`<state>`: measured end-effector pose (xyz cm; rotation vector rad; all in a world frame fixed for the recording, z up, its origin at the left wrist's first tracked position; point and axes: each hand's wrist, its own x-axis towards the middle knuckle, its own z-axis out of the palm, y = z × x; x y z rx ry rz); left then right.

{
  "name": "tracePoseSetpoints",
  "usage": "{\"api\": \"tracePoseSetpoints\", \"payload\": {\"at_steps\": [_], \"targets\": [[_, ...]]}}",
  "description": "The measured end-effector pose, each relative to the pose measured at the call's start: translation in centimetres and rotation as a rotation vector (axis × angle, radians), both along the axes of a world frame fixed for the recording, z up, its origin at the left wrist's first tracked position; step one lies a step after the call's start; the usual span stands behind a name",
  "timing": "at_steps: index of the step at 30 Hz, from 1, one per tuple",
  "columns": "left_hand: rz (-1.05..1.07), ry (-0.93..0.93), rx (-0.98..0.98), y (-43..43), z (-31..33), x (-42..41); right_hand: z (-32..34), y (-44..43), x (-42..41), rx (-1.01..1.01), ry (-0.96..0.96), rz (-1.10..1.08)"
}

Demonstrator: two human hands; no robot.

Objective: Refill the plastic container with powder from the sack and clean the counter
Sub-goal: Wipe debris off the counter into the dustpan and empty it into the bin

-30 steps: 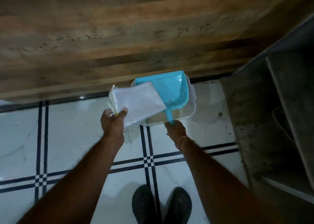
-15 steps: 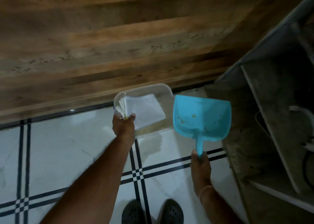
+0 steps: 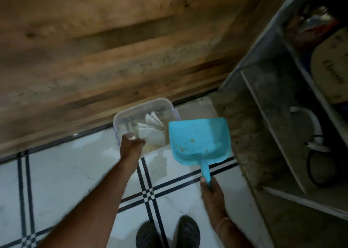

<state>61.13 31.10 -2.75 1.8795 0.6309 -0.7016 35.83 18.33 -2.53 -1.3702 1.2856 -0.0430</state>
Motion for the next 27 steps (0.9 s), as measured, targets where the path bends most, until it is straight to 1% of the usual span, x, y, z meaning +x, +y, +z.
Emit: {"api": "tracePoseSetpoints", "payload": {"at_steps": [2, 4, 6, 9, 11, 12, 14, 16, 20, 23, 27], "targets": [[-0.102, -0.025, 0.02, 0.5, 3.8, -1.1, 3.7, 0.3, 0.1, -0.049, 0.015, 0.044], [-0.268, -0.084, 0.063, 0.2, 9.4, -2.2, 9.2, 0.3, -0.5, -0.104, 0.042, 0.047], [-0.451, -0.142, 0.111, -0.7, 15.2, -3.4, 14.2, 0.4, -1.7, -0.11, 0.088, 0.028], [-0.76, -0.276, 0.132, -2.4, 24.1, -4.7, 21.8, 0.5, -3.5, -0.026, 0.085, -0.03], [-0.897, -0.352, 0.119, -3.3, 30.1, -6.0, 26.8, 0.7, -5.2, 0.027, 0.046, -0.07], [-0.944, -0.38, 0.118, -3.7, 32.1, -6.6, 28.7, 0.7, -5.9, 0.055, 0.028, -0.079], [-1.008, -0.406, 0.101, -4.1, 35.1, -7.7, 31.2, 1.0, -7.0, 0.09, -0.008, -0.094], [-1.073, -0.432, 0.062, -4.2, 39.4, -9.6, 35.5, 1.7, -9.1, 0.109, -0.034, -0.167], [-1.213, -0.47, 0.04, -4.3, 44.2, -12.4, 40.6, 3.9, -12.9, 0.157, -0.065, -0.266], [-1.305, -0.523, -0.027, -6.2, 46.8, -14.8, 42.7, 5.0, -15.7, 0.137, -0.095, -0.395], [-1.469, -0.595, -0.06, -11.0, 49.4, -17.9, 44.3, 5.0, -18.7, 0.19, -0.178, -0.57]]}}
